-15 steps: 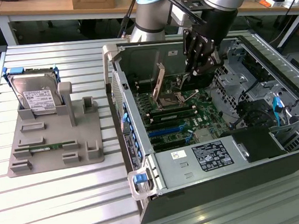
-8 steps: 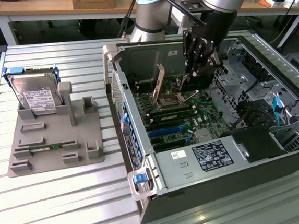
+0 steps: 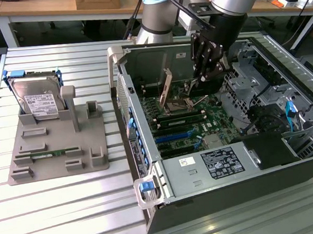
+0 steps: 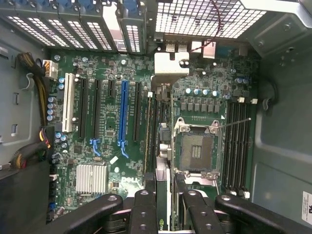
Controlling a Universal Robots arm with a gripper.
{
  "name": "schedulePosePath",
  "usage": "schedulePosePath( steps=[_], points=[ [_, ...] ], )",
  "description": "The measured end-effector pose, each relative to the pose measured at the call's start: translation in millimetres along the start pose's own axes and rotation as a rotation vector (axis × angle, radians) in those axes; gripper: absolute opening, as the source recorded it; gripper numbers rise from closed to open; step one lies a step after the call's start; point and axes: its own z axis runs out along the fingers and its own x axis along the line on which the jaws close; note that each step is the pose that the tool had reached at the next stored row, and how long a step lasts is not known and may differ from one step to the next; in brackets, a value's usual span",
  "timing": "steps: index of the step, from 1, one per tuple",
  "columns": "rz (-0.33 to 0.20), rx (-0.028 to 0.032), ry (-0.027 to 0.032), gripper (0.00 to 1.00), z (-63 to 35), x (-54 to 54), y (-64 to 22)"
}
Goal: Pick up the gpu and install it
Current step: 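Insert the gpu into the slot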
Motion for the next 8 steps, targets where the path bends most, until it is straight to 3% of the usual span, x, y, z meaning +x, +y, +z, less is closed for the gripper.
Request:
schedulePosePath(
  steps=[8],
  points=[
    [0.0, 0.0, 0.0, 0.26, 3.4, 0.1, -0.2]
  ],
)
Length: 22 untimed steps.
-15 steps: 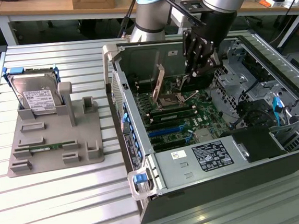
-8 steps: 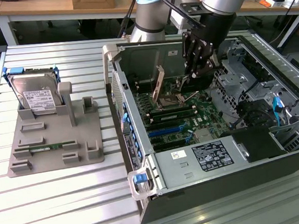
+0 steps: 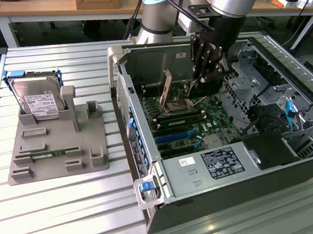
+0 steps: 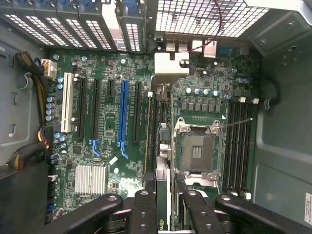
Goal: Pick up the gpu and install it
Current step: 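Insert the gpu into the slot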
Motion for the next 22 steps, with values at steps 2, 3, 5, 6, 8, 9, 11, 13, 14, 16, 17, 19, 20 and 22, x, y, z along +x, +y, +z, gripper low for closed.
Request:
schedulePosePath(
  steps=[2, 3, 5, 6, 8, 9, 11, 13, 14, 16, 17, 19, 20, 22],
  points=[
    [0.0, 0.0, 0.0, 0.26, 1.0, 0.0, 0.0],
    [0.0, 0.0, 0.0, 0.26, 1.3, 0.0, -0.1],
    [0.0, 0.0001, -0.0001, 0.26, 2.2, 0.0, -0.1],
    [0.0, 0.0, 0.0, 0.26, 2.7, 0.1, -0.1],
    [0.0, 0.0, 0.0, 0.26, 3.4, 0.1, -0.1],
    [0.0, 0.0, 0.0, 0.26, 3.8, 0.1, -0.2],
    [0.0, 0.0, 0.0, 0.26, 4.5, 0.1, -0.2],
    [0.0, 0.0, 0.0, 0.26, 5.0, 0.1, -0.2],
    [0.0, 0.0, 0.0, 0.26, 5.5, 0.1, -0.3],
    [0.0, 0.0, 0.0, 0.26, 6.6, 0.2, -0.3],
    [0.0, 0.0, 0.0, 0.26, 7.1, 0.2, -0.4],
    [0.0, 0.0001, -0.0001, 0.26, 8.3, 0.3, -0.4],
    [0.0, 0.0, 0.0, 0.26, 8.8, 0.4, -0.4],
    [0.0, 0.0, 0.0, 0.26, 9.8, 0.5, -0.4]
  ],
)
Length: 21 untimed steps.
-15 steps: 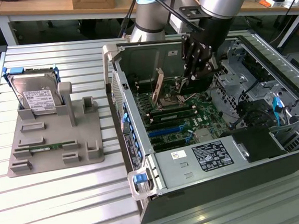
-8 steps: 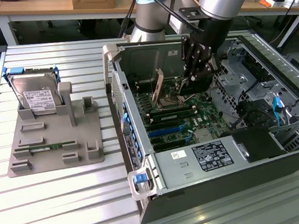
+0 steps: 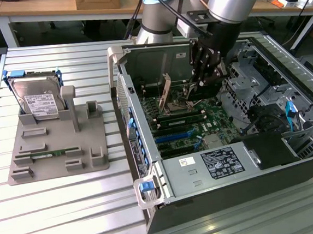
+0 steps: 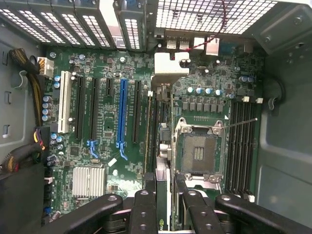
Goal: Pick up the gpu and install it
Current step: 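Insert the gpu into the slot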
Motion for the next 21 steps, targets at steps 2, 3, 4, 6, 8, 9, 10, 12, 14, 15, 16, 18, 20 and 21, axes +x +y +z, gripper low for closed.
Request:
schedulePosePath(
  steps=[2, 3, 4, 6, 8, 9, 10, 12, 14, 15, 16, 18, 20, 21],
  points=[
    [0.0, 0.0001, -0.0002, 0.26, 0.9, 0.1, -0.1],
    [0.0, 0.0001, -0.0001, 0.26, 1.4, 0.1, -0.1],
    [0.0, 0.0, 0.0, 0.26, 2.0, 0.1, -0.1],
    [0.0, 0.0, -0.0001, 0.26, 3.2, 1.2, 0.4],
    [0.0, 0.0, -0.0001, 0.26, 3.5, 3.3, 0.9],
    [0.0, 0.0, 0.0, 0.26, 3.7, 4.9, 1.2],
    [0.0, 0.0, 0.0, 0.26, 3.9, 5.8, 1.3],
    [0.0, 0.0001, -0.0002, 0.26, 4.9, 7.2, 1.6],
    [0.0, 0.0001, -0.0001, 0.26, 7.6, 8.4, 3.3],
    [0.0, 0.0, 0.0001, 0.26, 8.2, 8.9, 4.6],
    [0.0, 0.0, 0.0, 0.26, 8.9, 11.1, 6.9],
    [0.0, 0.0, 0.0001, 0.26, 9.5, 16.8, 12.2],
    [0.0, 0.0, -0.0001, 0.26, 10.4, 22.0, 15.4],
    [0.0, 0.0, 0.0001, 0.26, 10.8, 26.6, 16.6]
  ],
)
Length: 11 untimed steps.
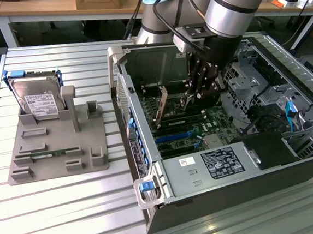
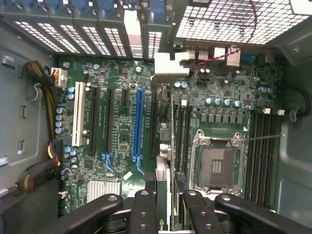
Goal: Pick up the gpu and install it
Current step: 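Insert the gpu into the slot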
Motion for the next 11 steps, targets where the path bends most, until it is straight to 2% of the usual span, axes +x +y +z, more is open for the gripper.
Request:
schedulePosePath(
  steps=[2, 7, 9, 11],
  points=[
    [0.0, -0.0001, 0.0003, 0.26, 0.9, 6.2, 1.3],
    [0.002, 0.0, 0.002, 0.26, 2.7, 12.9, 2.8],
    [0.033, 0.0004, 0.0042, 0.26, 4.5, 13.5, 2.7],
    [0.035, 0.0004, 0.0056, 0.26, 5.1, 18.4, 4.4]
  ],
)
